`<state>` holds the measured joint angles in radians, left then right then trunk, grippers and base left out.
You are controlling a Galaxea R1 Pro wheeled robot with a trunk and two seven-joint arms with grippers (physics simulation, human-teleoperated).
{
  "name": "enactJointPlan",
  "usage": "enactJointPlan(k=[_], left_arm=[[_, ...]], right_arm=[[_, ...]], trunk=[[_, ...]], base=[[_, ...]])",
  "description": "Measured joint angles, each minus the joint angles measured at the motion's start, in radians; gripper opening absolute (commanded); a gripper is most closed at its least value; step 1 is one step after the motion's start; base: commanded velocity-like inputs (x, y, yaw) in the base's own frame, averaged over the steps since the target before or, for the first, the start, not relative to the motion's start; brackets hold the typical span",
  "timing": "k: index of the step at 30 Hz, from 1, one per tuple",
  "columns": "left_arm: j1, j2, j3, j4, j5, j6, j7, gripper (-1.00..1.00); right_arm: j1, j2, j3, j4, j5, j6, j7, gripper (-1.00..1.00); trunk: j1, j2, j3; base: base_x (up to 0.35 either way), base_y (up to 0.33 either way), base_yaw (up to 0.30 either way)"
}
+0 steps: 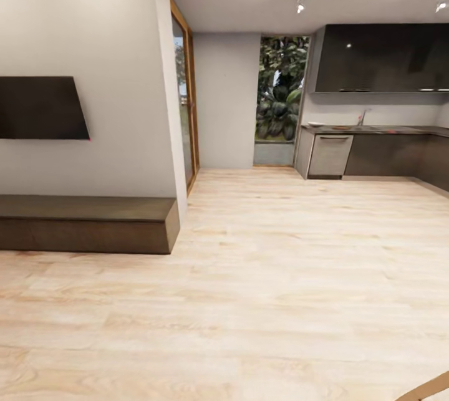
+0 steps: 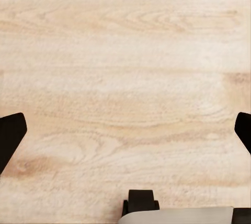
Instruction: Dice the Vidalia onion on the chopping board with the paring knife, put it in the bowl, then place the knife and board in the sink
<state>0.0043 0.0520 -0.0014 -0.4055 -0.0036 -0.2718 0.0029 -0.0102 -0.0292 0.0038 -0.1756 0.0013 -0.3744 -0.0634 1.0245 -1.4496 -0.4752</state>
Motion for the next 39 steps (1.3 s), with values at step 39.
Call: enactJointPlan(k=[39], left_arm=[[0.0, 0.0, 0.0, -0.001, 0.0, 0.0, 0.0, 1.0]], right_arm=[[0.0, 0.0, 0.0, 0.0, 0.0, 0.0, 0.0, 1.0]], trunk=[[0.0, 0.0, 0.0]], base=[[0.276, -0.072, 0.0]])
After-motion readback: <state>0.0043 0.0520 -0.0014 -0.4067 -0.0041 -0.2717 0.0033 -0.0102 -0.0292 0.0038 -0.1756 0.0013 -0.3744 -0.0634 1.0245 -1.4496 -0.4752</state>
